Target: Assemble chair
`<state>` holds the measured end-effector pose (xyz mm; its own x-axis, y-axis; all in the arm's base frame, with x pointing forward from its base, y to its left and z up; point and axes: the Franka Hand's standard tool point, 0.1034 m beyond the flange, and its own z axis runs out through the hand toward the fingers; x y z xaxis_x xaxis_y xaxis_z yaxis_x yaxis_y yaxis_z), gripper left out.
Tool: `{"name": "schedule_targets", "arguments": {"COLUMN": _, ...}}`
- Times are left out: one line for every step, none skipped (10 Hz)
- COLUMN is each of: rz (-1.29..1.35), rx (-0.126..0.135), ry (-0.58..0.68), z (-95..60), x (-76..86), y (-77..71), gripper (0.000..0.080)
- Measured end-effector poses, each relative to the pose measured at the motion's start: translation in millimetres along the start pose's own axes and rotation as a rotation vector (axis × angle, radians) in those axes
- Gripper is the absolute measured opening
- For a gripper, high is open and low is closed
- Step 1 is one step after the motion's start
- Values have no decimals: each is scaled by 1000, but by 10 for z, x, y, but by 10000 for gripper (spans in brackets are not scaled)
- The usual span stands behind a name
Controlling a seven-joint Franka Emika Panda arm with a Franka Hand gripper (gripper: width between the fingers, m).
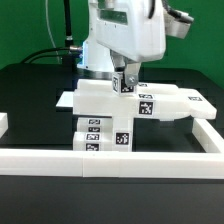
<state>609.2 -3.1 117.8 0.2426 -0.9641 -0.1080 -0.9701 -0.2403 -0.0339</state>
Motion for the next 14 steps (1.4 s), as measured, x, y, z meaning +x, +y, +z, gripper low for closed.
{"name": "schedule_targets", "arguments": {"rz": -18, "rx": -1, "ry": 0, "z": 7, "x": 0, "y": 3, "gripper": 361}}
{"name": "schedule_targets", "arguments": {"rz": -50, "rx": -4, "ry": 6, "z": 5, "x": -8, "y": -7, "gripper": 499}}
{"name": "schedule_targets", "arguments": {"rz": -120, "rx": -3, "ry": 13, "z": -4, "x": -41, "y": -37, "gripper": 600}}
{"name": "schedule_targets", "arguments": {"rz": -195, "rx": -5, "ry": 12, "z": 3, "x": -33, "y": -28, "gripper": 600}}
{"name": "schedule_targets", "arguments": {"rz": -278, "rx": -5, "ry": 12, "z": 3, "x": -27, "y": -26, "gripper": 639}}
{"name": "schedule_targets", "arguments": {"rz": -337, "rx": -6, "ry": 11, "z": 4, "x": -27, "y": -26, "gripper": 647}}
{"name": "schedule_targets", "arguments": {"rz": -432, "rx": -9, "ry": 14, "z": 3, "x": -15, "y": -22, "gripper": 647}}
{"name": "schedule_targets", "arguments": {"rz": -575, "rx": -13, "ry": 17, "z": 0, "x": 5, "y": -15, "gripper": 649}}
{"name": "schedule_targets", "arguments": {"rz": -683, "rx": -22, "ry": 23, "z": 2, "x": 14, "y": -11, "gripper": 649}}
{"name": "schedule_targets", "arguments": {"rz": -773, "rx": -33, "ry": 29, "z": 7, "x": 20, "y": -8, "gripper": 649}}
{"name": "schedule_targets", "arguments": {"rz": -892, "rx": -37, "ry": 37, "z": 12, "x": 30, "y": -16, "gripper": 649}}
{"name": "schedule_targets", "arguments": {"rz": -1009, "rx": -44, "ry": 35, "z": 29, "x": 40, "y": -7, "gripper": 649}}
{"name": "schedule_targets", "arguments": {"rz": -1089, "rx": -51, "ry": 39, "z": 35, "x": 32, "y": -11, "gripper": 649}}
{"name": "schedule_targets", "arguments": {"rz": -1148, "rx": -61, "ry": 42, "z": 39, "x": 21, "y": -12, "gripper": 649}}
